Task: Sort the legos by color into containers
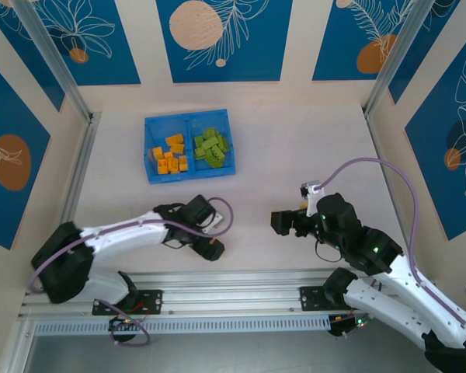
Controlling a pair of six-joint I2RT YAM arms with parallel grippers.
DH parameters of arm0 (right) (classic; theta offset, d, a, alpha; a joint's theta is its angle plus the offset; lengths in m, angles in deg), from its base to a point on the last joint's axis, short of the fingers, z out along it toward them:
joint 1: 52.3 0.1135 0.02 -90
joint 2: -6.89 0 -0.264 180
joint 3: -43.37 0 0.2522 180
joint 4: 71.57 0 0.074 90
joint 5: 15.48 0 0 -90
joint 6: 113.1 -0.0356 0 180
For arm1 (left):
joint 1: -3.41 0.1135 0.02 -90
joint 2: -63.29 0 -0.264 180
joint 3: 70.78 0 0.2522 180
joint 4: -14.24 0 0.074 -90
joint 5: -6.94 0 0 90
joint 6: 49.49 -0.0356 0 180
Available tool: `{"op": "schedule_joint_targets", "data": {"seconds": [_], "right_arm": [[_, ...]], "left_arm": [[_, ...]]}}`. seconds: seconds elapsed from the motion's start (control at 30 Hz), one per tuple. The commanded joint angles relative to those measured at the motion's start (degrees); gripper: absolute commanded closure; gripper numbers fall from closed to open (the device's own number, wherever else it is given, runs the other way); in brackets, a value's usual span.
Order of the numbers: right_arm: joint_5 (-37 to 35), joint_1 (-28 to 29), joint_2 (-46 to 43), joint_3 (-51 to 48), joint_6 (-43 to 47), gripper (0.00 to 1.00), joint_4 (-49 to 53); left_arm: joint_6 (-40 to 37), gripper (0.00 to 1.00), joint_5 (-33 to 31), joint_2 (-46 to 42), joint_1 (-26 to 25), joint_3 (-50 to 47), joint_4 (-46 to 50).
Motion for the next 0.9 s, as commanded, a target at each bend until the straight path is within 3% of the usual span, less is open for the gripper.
{"op": "schedule_joint_targets", "data": {"seconds": [0.0,0.17,0.4,0.5,0.73,0.87], "right_arm": [[0.39,-1.23,0.22,-0.69,-0.74,0.0,0.13],[-0.84,-2.22,1.98,0.02,-0.98,0.0,1.14],[2.91,-3.26,2.12,-0.21,-1.64,0.01,0.61],[8.16,-4.21,3.48,1.03,-0.99,0.0,1.46],[31.68,-7.63,11.11,2.7,1.3,0.01,0.25],[34.6,-8.96,13.69,2.36,0.36,0.0,-0.66]], "left_arm": [[-3.04,0.1,-1.96,5.23,-1.9,4.61,0.09],[-4.97,0.26,-4.3,11.96,-3.83,6.99,1.7],[-4.25,0.49,-5.64,14.55,-5.51,6.76,3.4],[-3.62,0.57,-5.4,13.53,-5.91,6.01,3.45],[-2.1,0.67,-9.25,11.41,-5.91,4.85,2.49],[-0.39,0.73,-11.51,8.55,-5.9,3.04,0.02]]}}
